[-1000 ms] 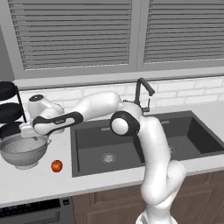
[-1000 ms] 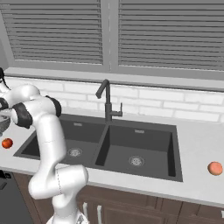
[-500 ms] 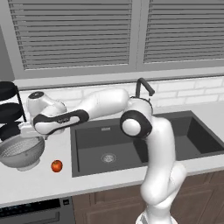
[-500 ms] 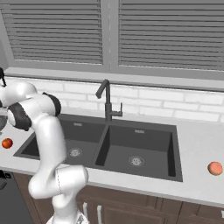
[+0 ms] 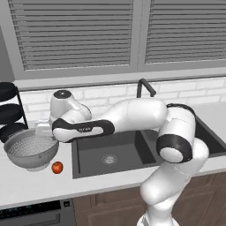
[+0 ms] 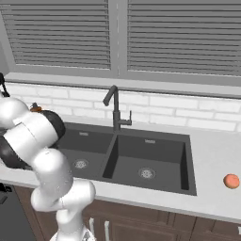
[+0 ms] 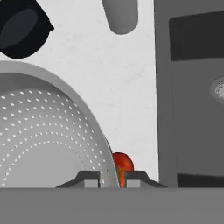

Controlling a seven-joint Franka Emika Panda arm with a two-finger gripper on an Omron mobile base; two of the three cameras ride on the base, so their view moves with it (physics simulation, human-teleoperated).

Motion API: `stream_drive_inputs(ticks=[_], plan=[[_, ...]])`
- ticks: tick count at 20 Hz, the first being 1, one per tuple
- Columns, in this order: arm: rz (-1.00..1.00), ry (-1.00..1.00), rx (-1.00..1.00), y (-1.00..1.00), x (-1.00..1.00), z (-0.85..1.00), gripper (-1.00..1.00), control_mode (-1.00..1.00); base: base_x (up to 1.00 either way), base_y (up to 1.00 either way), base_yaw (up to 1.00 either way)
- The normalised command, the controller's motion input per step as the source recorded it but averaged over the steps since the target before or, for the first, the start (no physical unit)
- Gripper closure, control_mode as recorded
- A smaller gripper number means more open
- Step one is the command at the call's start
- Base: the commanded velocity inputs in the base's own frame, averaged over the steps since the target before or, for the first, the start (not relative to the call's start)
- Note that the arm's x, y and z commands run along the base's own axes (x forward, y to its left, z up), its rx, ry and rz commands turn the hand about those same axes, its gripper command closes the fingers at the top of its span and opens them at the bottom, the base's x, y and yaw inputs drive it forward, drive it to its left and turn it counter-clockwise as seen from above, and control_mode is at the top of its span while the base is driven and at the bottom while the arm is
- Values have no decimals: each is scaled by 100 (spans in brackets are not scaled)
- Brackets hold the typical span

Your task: Put the colander in the sink, put the peach, apple in the colander, and turn on the sink faucet and pour water over the colander.

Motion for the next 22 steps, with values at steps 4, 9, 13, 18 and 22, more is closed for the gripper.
stream_drive_inputs(ticks=[4,9,13,18,22], plan=[[-27,-8,6,-93,-69,68,100,-100,0,0,0],[-50,0,0,-79,-31,59,100,-100,0,0,0],[-55,3,0,-83,-31,69,100,-100,0,0,0],[-59,7,0,-73,-22,52,100,-100,0,0,0],[-66,15,0,-49,-1,3,100,-100,0,0,0]])
